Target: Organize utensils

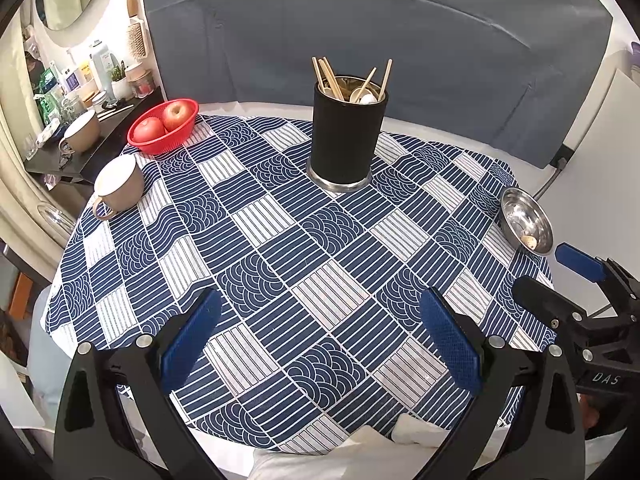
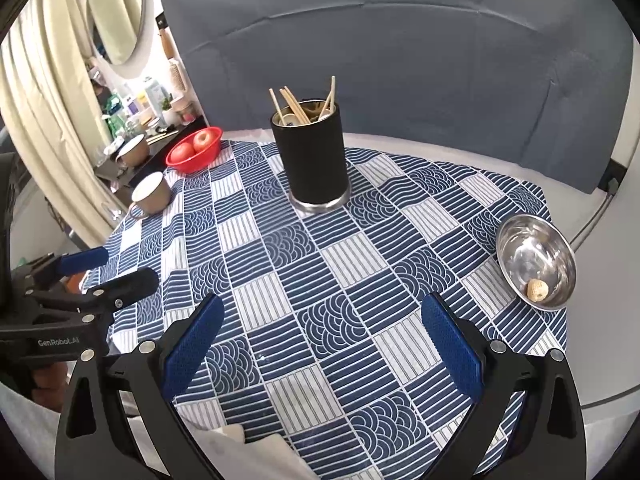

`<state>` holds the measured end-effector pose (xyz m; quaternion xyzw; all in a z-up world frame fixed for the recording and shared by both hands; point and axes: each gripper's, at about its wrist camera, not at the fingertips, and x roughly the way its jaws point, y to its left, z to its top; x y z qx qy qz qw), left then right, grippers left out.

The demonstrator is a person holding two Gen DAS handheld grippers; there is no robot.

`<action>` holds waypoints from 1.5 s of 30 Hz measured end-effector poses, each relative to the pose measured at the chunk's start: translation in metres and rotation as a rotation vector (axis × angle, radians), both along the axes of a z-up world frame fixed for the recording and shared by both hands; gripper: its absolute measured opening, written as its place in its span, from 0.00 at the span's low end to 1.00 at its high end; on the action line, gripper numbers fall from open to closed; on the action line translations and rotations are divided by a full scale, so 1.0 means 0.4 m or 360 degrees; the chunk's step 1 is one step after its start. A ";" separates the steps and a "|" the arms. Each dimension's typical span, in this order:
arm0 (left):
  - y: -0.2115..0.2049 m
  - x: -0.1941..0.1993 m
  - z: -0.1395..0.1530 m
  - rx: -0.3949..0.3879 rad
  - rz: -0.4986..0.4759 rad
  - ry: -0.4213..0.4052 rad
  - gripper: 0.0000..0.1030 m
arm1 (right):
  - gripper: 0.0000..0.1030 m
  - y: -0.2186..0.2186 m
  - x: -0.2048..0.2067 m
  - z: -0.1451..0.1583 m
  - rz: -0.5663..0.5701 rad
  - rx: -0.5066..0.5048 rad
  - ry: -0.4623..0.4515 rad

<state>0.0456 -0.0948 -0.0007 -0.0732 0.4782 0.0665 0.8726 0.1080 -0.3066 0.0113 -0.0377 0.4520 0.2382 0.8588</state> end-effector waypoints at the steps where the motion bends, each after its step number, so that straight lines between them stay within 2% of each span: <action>1: -0.001 0.001 0.000 -0.0002 -0.0001 0.0001 0.94 | 0.92 0.001 0.000 0.000 0.0005 -0.0001 0.0002; 45: -0.012 -0.011 0.006 -0.0010 -0.0017 -0.0012 0.94 | 0.92 0.013 -0.012 -0.002 0.0038 -0.0020 0.0007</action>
